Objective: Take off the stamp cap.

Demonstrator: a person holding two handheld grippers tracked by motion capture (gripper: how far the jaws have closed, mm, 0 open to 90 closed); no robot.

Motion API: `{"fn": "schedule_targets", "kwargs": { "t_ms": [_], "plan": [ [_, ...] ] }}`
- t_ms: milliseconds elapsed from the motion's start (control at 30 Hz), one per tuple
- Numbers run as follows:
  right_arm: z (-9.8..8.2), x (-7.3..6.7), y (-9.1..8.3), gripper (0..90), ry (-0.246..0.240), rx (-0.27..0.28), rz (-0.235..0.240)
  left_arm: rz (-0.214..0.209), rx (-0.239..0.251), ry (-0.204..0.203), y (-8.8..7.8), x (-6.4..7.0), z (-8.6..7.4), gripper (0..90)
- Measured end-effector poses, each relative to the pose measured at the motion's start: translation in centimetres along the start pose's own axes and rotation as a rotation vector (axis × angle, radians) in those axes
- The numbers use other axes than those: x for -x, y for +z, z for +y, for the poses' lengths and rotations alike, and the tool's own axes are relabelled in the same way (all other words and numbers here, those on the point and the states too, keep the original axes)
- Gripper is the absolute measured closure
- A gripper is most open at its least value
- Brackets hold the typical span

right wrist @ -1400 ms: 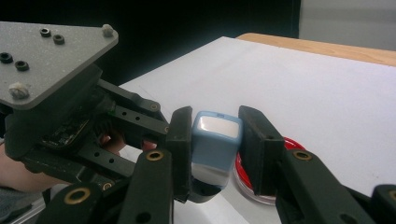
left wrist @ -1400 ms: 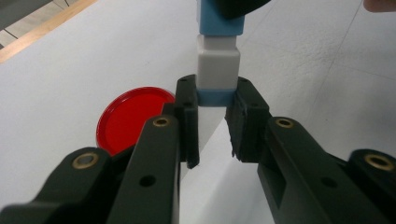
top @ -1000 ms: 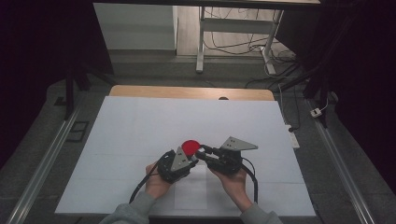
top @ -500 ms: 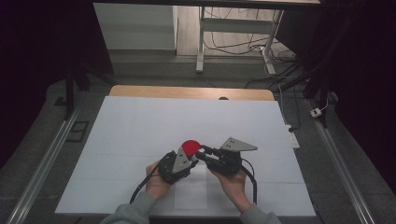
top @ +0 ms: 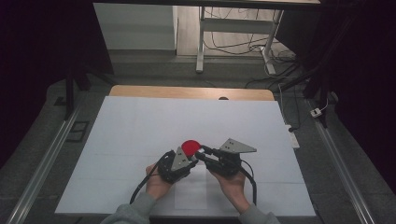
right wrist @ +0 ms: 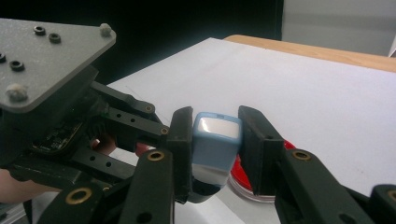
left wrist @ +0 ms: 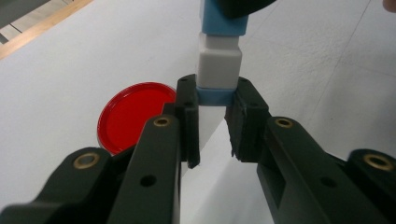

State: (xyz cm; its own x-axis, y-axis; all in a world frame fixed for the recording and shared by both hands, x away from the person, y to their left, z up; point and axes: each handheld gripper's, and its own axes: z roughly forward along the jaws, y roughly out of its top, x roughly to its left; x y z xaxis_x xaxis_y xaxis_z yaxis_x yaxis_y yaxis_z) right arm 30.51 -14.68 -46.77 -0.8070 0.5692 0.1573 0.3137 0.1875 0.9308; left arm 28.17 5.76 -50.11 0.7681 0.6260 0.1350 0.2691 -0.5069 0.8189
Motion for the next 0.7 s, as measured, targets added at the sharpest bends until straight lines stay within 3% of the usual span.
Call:
{"fn": "schedule_targets", "kwargs": {
  "t_ms": [233, 400, 667, 700],
  "plan": [
    [0.08, -0.18, -0.08, 66.7, -0.033, 0.007, -0.003, -0.024, 0.015, -0.034, -0.01, -0.1, -0.06, 75.0],
    [0.14, -0.33, -0.11, 66.7, -0.054, 0.005, -0.007, -0.023, 0.016, -0.036, -0.01, -0.07, -0.08, 75.0],
    [0.1, -0.26, -0.06, 66.8, -0.048, -0.003, -0.005, 0.025, -0.002, 0.032, 0.02, 0.32, 0.0, 75.1],
    [0.13, -0.23, -0.22, 67.0, -0.046, 0.019, -0.013, 0.028, -0.031, 0.047, 0.1, 0.32, -0.01, 75.1]
  ]
}}
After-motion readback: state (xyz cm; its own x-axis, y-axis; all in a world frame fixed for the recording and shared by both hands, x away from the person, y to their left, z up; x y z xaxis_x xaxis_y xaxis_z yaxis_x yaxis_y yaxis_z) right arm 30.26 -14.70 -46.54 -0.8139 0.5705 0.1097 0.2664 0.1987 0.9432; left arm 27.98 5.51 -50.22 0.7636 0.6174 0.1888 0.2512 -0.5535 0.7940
